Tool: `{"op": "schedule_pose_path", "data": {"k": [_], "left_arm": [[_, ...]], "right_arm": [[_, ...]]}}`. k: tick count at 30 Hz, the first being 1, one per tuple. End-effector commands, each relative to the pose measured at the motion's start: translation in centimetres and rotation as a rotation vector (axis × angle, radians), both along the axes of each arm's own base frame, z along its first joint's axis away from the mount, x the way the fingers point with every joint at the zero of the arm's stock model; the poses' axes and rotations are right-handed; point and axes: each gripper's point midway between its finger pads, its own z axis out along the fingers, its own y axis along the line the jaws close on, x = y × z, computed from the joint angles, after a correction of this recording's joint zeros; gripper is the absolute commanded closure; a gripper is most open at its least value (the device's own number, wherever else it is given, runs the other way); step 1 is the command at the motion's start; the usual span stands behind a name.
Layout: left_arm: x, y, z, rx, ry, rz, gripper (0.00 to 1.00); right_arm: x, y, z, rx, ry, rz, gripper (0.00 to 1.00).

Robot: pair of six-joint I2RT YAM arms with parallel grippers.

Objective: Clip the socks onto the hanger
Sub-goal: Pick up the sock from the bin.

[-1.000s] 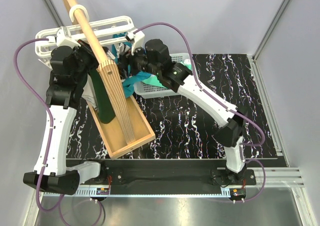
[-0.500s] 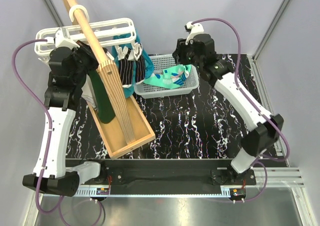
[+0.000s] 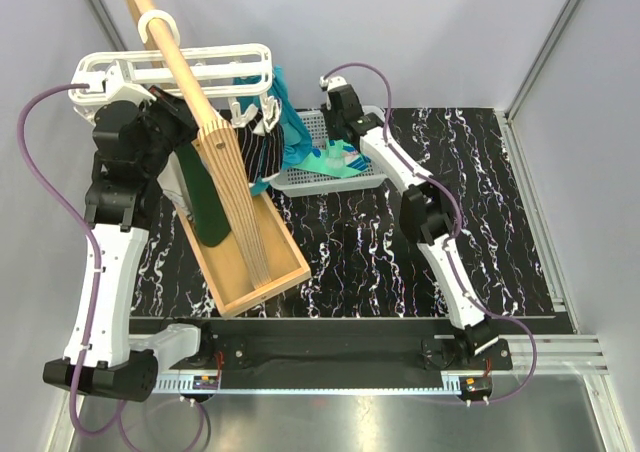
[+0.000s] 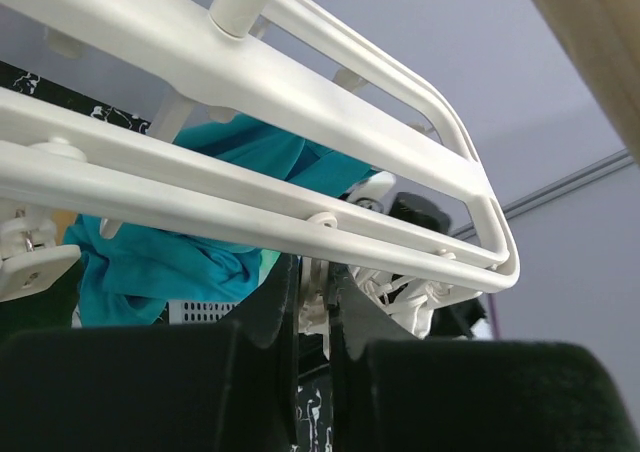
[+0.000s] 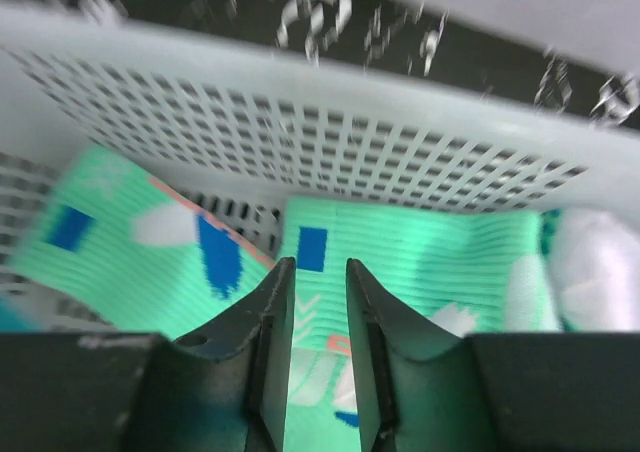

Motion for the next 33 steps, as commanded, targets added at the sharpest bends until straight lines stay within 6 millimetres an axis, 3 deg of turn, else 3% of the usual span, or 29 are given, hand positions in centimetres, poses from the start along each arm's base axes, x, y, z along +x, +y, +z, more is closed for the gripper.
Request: {"op": "schedule_pose_path", "data": {"k": [1, 4, 7, 9, 10, 14, 19, 22, 24, 25, 26, 30, 31, 32, 33], "left_arm": [[-0.5, 0.0, 0.6, 0.017, -0.04, -0.004, 1.0], [-0.4, -0.1, 0.4, 0.01, -0.042, -0.008, 1.0], [-0.2, -0.4, 0.2, 0.006, -0.043, -0.02, 1.0], [-0.1, -0.4, -0.2, 0.007, -0.035, -0.02, 1.0], [0.0, -0.4, -0.3, 0.007, -0.035, -0.02, 1.0], [0.1, -0.4, -0.9, 0.006, -0.027, -0.022, 1.0], [0.0, -0.4, -1.0, 0.009, -0.028, -0.019, 1.0], [0.0, -0.4, -1.1, 0.01, -0.026, -0.021, 1.0], [0.0, -0.5, -1.3, 0.01, -0.022, -0.025, 1.0], [0.0, -0.5, -1.3, 0.011, -0.022, -0.025, 1.0], [0.0, -0.5, -1.5, 0.012, -0.017, -0.025, 1.0], [0.0, -0.6, -1.4, 0.005, -0.021, -0.031, 1.0], [0.0, -0.5, -1.6, 0.005, -0.016, -0.029, 1.0], [-0.1, -0.6, -1.5, 0.005, -0.019, -0.031, 1.0], [-0.2, -0.5, -1.5, 0.004, -0.017, -0.029, 1.0]], "right_arm": [[1.4, -0.9, 1.4, -0.031, -0.075, -0.008, 0.67], [1.2, -0.8, -1.7, -0.034, -0.009, 0.004, 0.63], [1.2, -0.5, -4.6, -0.036, 0.033, 0.008, 0.53], [1.3, -0.4, -5.4, -0.029, 0.04, 0.006, 0.44], [1.3, -0.3, -6.5, -0.032, 0.058, 0.006, 0.42], [1.4, -0.1, -7.4, -0.03, 0.074, 0.006, 0.37], [1.5, 0.2, -8.9, 0.002, 0.09, -0.005, 0.42], [2.0, -0.3, -8.5, 0.002, 0.078, -0.035, 0.56], [2.3, -0.4, -7.8, 0.014, 0.062, -0.047, 0.68], [2.5, -0.3, -6.5, 0.042, 0.045, -0.055, 0.73], [2.8, -0.5, -5.5, 0.064, 0.033, -0.058, 0.84], [3.3, -0.7, -0.1, 0.148, -0.031, -0.063, 1.0], [3.0, -0.7, 2.7, 0.17, -0.061, -0.064, 1.0], [2.6, -0.9, 3.9, 0.179, -0.063, -0.065, 1.0], [1.9, -0.9, 7.6, 0.217, -0.099, -0.064, 1.0]]}}
